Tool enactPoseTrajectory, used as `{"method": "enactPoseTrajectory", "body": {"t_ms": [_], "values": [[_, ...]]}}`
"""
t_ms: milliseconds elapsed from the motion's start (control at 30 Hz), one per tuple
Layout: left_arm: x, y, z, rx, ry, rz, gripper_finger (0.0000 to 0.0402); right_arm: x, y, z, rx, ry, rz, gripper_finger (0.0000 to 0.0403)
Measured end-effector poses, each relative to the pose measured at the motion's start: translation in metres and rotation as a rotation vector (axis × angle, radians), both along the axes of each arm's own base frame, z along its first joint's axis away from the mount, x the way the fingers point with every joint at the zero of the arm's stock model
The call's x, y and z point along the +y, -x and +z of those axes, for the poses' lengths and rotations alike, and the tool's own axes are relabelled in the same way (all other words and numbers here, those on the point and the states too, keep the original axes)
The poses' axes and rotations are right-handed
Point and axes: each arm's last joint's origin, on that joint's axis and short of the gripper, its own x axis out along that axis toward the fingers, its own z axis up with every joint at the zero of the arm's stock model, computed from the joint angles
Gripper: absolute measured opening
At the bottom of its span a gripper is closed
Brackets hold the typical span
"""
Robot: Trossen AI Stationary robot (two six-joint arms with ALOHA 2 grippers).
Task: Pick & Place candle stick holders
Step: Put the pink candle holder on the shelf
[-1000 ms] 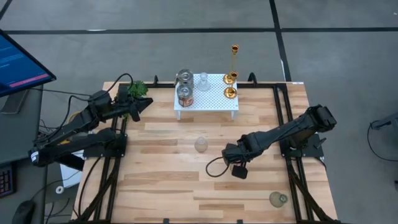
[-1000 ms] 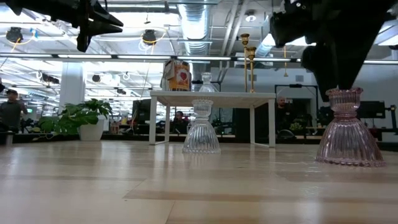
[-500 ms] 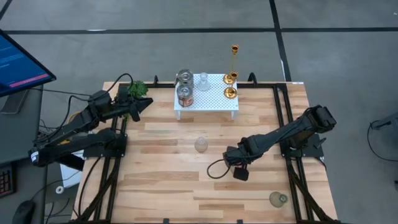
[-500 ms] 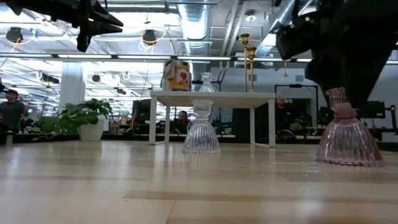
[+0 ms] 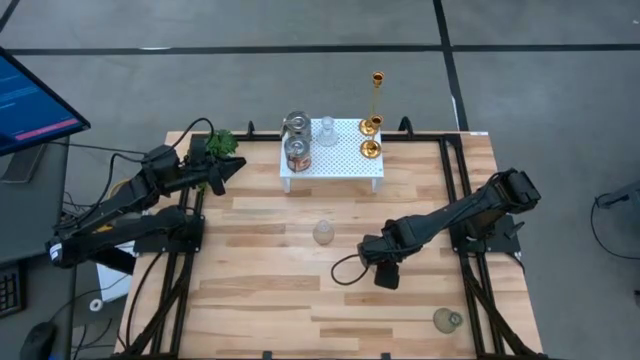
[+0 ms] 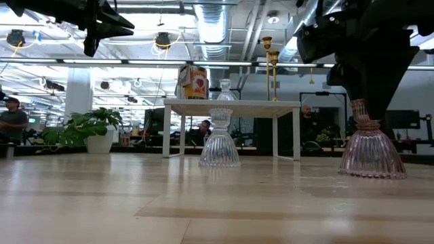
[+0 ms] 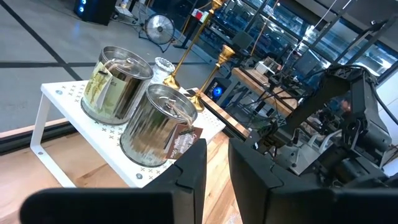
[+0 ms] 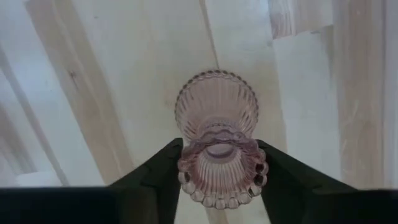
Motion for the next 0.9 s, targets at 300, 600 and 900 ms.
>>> {"method": "enactPoseTrajectory", "body": {"t_ms": [300, 600, 900], "values": [[0.000, 0.000, 0.000, 0.001, -0.001, 0.000, 0.0066, 0.002, -0.003, 0.005, -0.010, -0.036, 0.024, 0.0156], [0.000, 0.000, 0.000, 0.000, 0.000, 0.000, 0.0066, -0.011, -0.020, 0.055, -0.062, -0.010, 0.042, 0.0156], [0.000, 0.000, 0.000, -0.001, 0.001, 0.000, 0.0066, -0.082, -0.038, 0.130, -0.209, 0.135, -0.045, 0.0156]]}}
